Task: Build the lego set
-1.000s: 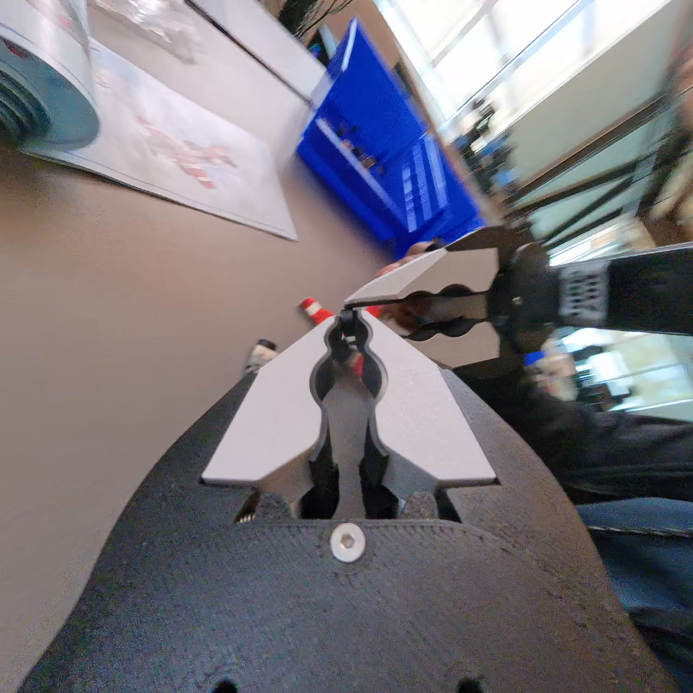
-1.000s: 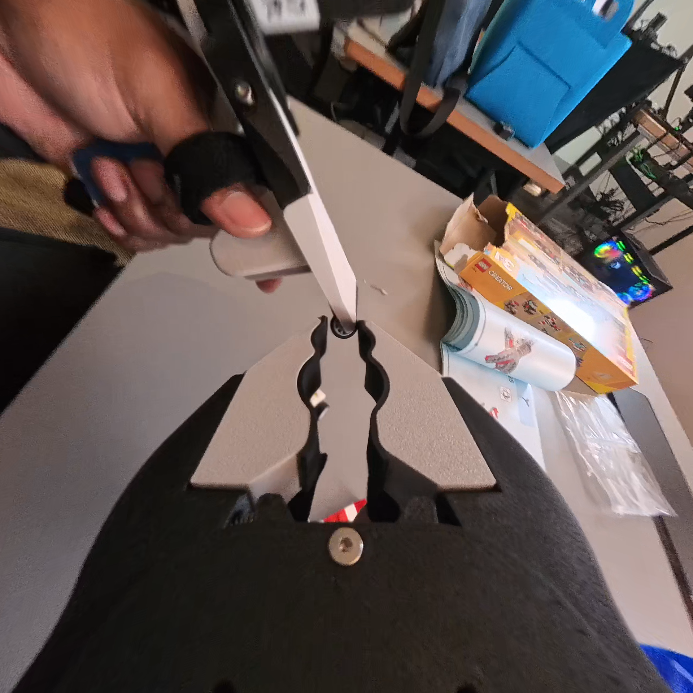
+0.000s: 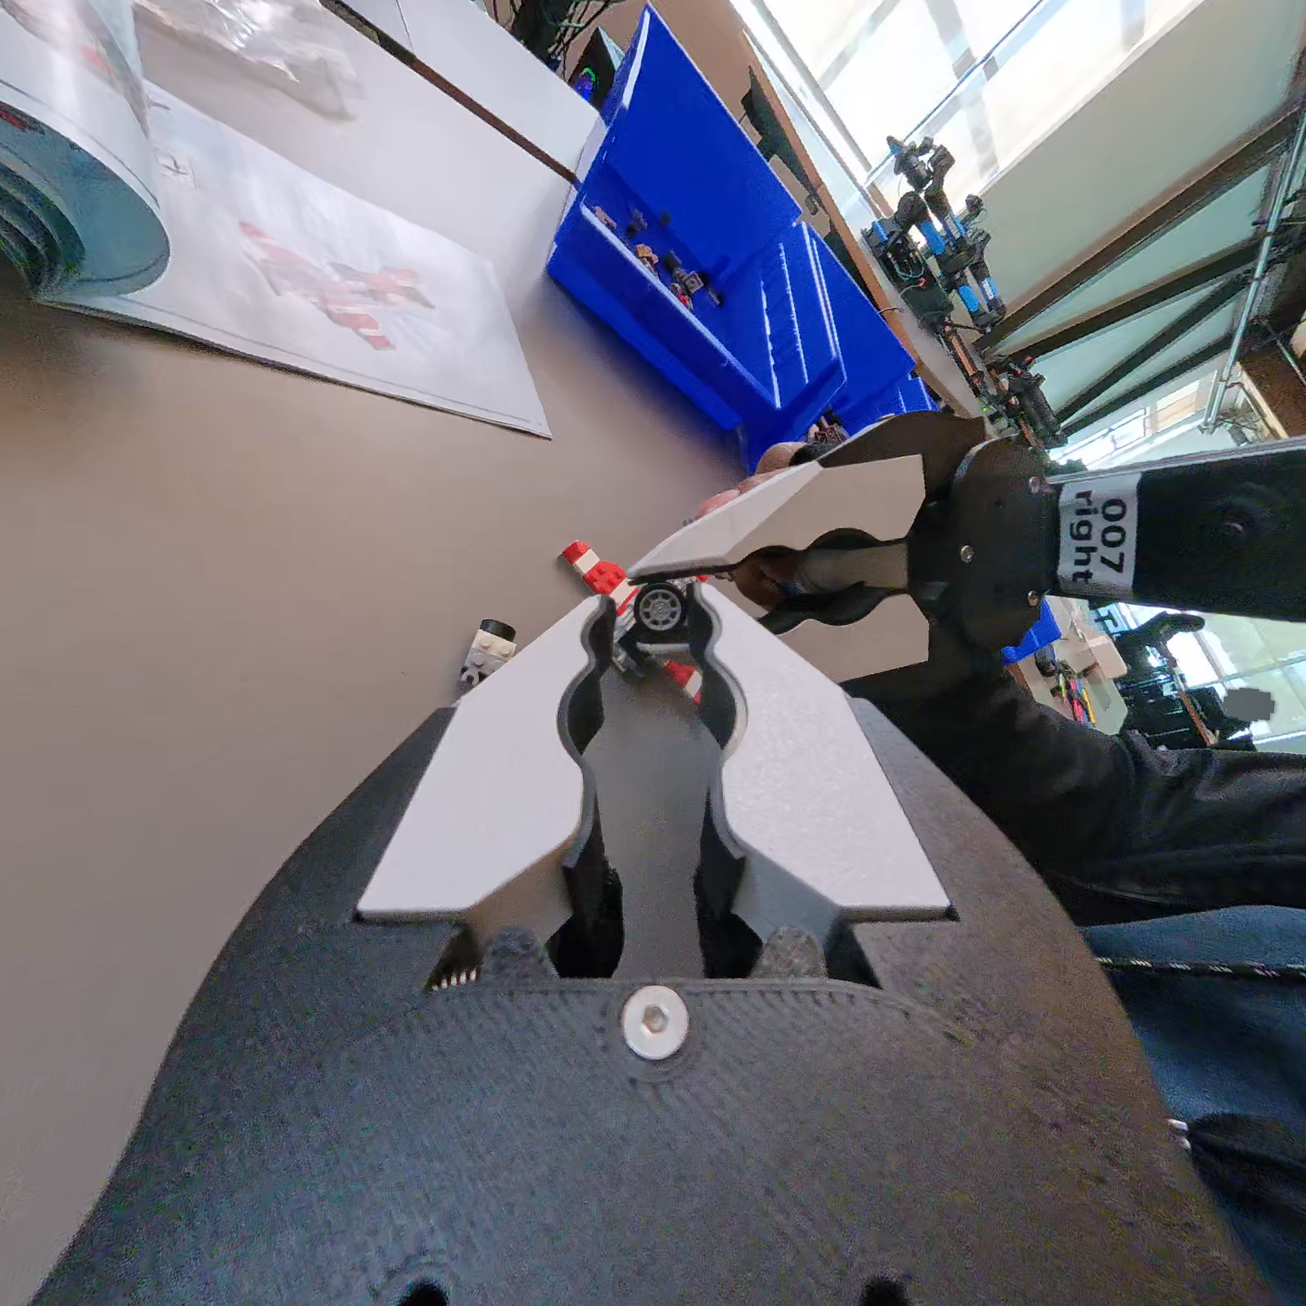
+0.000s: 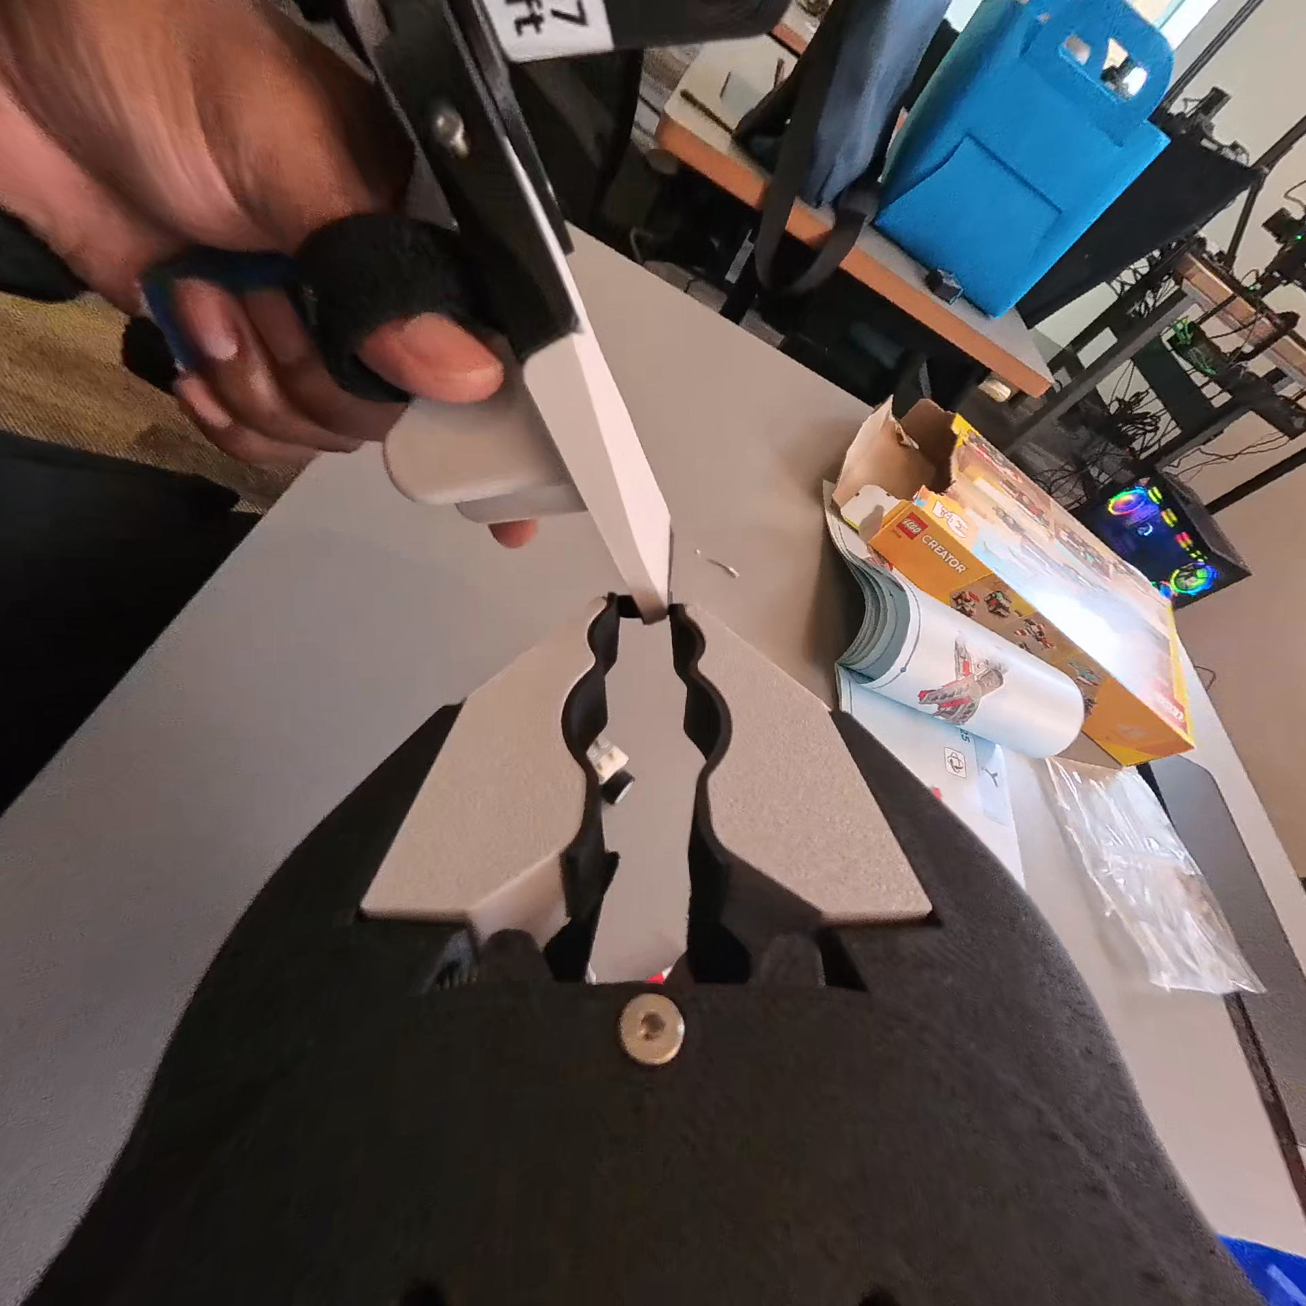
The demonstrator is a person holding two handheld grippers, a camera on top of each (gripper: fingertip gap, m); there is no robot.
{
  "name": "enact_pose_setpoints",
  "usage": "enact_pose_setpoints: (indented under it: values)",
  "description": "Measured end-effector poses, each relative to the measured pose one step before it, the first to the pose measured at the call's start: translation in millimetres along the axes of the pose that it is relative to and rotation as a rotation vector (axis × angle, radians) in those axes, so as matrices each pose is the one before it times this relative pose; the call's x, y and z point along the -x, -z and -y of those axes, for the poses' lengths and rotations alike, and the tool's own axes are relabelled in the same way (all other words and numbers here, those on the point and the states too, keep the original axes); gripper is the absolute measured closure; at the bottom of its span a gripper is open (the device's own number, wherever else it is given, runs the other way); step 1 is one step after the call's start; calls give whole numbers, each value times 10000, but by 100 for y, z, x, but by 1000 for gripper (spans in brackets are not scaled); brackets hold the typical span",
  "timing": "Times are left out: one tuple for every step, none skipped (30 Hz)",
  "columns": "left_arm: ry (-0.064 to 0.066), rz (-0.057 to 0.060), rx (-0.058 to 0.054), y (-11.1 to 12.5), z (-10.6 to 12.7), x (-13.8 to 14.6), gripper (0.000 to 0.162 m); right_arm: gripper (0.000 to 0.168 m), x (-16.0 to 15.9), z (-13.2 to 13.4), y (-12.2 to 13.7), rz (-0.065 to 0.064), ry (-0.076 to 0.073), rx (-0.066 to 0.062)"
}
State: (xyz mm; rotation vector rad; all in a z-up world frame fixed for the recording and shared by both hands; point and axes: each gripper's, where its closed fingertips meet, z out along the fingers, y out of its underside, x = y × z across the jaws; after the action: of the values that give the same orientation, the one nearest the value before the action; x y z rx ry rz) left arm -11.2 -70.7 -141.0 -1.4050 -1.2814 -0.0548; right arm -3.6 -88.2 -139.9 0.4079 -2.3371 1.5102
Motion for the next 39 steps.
enact_pose_setpoints:
  values:
    - [33, 9, 36, -13, -89, 97, 144, 154, 86, -162, -49, -8, 126, 150]
    - [56, -71, 22, -9, -106, -46, 147, 154, 113, -143, -32, 14, 128, 116]
    - [42, -69, 12, -13, -104, -30, 148, 154, 108, -92, -7, 30, 59, 65]
    - [48, -54, -4, 6, -91, 22, 148, 154, 79, -30, 9, 53, -5, 1]
    - [111, -101, -30, 14, -43, 7, 148, 154, 80, 14, 35, 85, -63, -50]
    - [197, -188, -71, 28, -8, -39, 148, 154, 38, 37, 56, 106, -112, -100]
    - [248, -183, -123, 60, 62, 16, 148, 153, 39, -42, 75, 178, -155, -79]
    - [243, -111, -154, 114, 94, 167, 148, 147, 88, -237, 94, 281, -117, 6]
    - [237, -112, -150, 172, 101, 199, 148, 140, -85, -378, 156, 244, -46, 63]
    - [260, -136, -139, 217, 93, 188, 148, 138, -82, -505, 216, 319, 18, 102]
    - [248, -100, -115, 206, 50, 240, 148, 138, -123, -581, 164, 367, 11, 153]
    - [199, -43, -85, 204, -6, 301, 148, 138, -83, -602, 82, 445, 19, 197]
    - [173, -30, -78, 163, -12, 297, 148, 138, -137, -620, -53, 405, 85, 250]
    - [183, -61, -83, 135, 4, 229, 148, 138, -83, -645, -190, 422, 155, 325]
    - [201, -91, -92, 106, 25, 156, 148, 138, 19, -696, -346, 437, 230, 455]
    - [188, -102, -102, 94, 54, 116, 148, 137, 108, -629, -465, 439, 285, 463]
    - [153, -85, -90, 85, 62, 112, 148, 136, 81, -478, -557, 400, 255, 389]
    - [112, -45, -65, 81, 24, 131, 148, 135, 172, -362, -612, 438, 191, 303]
    - [63, -9, -39, 86, -4, 135, 148, 135, 202, -304, -621, 429, 150, 261]
    - [27, 7, -17, 79, -19, 130, 148, 135, 114, -279, -600, 326, 136, 242]
    - [23, 10, -20, 108, -4, 112, 148, 134, 72, -244, -567, 259, 98, 195]
    - [33, 2, -36, 128, 32, 96, 148, 134, 16, -226, -483, 196, 22, 160]
    - [31, -3, -36, 145, 62, 96, 148, 135, 56, -219, -386, 171, -13, 133]
    - [18, 2, -31, 166, 67, 85, 148, 136, 2, -218, -303, 90, -14, 113]
    - [9, 5, -27, 147, 67, 107, 148, 138, -62, -201, -228, 13, -14, 95]
    - [16, 3, -21, 120, 53, 114, 148, 142, -23, -121, -166, 5, -44, 30]
    - [29, -2, -20, 97, 46, 126, 148, 147, -26, -125, -115, -9, -73, 18]
    - [27, -11, -19, 55, 50, 111, 148, 149, -40, -84, -48, -34, -68, -12]
    - [10, -25, -22, 25, 38, 80, 148, 149, -116, 50, 62, -87, -108, -116]
    - [-6, -54, -41, -6, 53, -3, 148, 149, -232, 37, 147, -144, -176, -136]
    - [-14, -96, -68, -30, 81, -84, 148, 150, -224, 121, 278, -151, -220, -234]
    - [-37, -138, -99, -53, 122, -198, 148, 150, -176, 444, 481, -132, -279, -478]
    - [-80, -165, -133, -45, 164, -262, 148, 150, -182, 813, 691, -151, -355, -723]
    - [-131, -165, -143, -66, 171, -301, 148, 150, -135, 1020, 797, -132, -386, -822]
    - [-198, -163, -123, -90, 130, -354, 148, 150, -68, 1084, 797, -137, -353, -815]
    - [-251, -155, -113, -101, 137, -391, 148, 150, -7, 1159, 742, -140, -322, -813]
    - [-257, -128, -103, -128, 130, -371, 148, 150, 43, 1072, 611, -146, -283, -718]
    - [-230, -104, -69, -151, 99, -338, 148, 150, 53, 912, 477, -169, -209, -582]
    - [-199, -107, -31, -169, 83, -328, 148, 150, 58, 702, 343, -189, -128, -434]
